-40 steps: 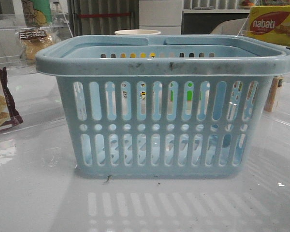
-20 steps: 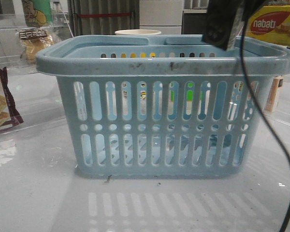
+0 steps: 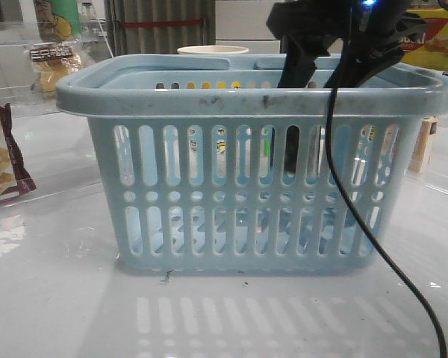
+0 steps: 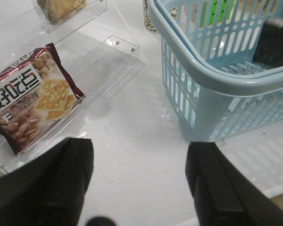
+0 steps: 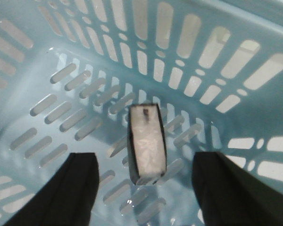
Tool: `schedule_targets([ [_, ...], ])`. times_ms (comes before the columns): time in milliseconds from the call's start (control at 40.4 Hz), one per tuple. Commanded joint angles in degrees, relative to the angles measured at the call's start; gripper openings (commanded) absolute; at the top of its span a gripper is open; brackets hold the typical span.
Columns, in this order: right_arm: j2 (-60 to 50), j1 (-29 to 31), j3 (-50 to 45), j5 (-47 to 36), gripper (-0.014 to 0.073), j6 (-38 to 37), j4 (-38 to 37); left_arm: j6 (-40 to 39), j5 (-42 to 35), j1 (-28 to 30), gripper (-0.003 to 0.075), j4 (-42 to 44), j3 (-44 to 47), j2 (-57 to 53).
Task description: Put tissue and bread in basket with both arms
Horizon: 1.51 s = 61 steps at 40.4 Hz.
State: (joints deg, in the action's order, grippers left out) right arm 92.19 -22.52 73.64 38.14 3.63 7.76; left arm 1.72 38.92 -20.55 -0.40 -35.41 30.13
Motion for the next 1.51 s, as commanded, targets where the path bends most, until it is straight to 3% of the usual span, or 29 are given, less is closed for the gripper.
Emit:
schedule_targets([
  [0,-4.20,0.05,1.61,-3.10,0.0574,1.18,0.32,-0.02,-4.02,-0.41,0.0473,-0.28,-1.62,0.62],
  [322,-20.48,-0.45,-8.50,-5.36,0.0570,8.02,0.25,-0.02,-4.02,-0.41,0.0473,-0.28,-1.62,0.62],
  [916,-52.85,-0.45,-31.10,-5.01,0.0570,8.02,-0.36,-0.02,-4.02,-0.41,0.0473,-0.28,-1.62,0.62],
  [1486,-56.31,-0.45,-32.47,-5.24,0.0570,8.02,-0.36,-0.02,-8.09,-0.41,0.0473,-0.28,-1.62,0.62],
])
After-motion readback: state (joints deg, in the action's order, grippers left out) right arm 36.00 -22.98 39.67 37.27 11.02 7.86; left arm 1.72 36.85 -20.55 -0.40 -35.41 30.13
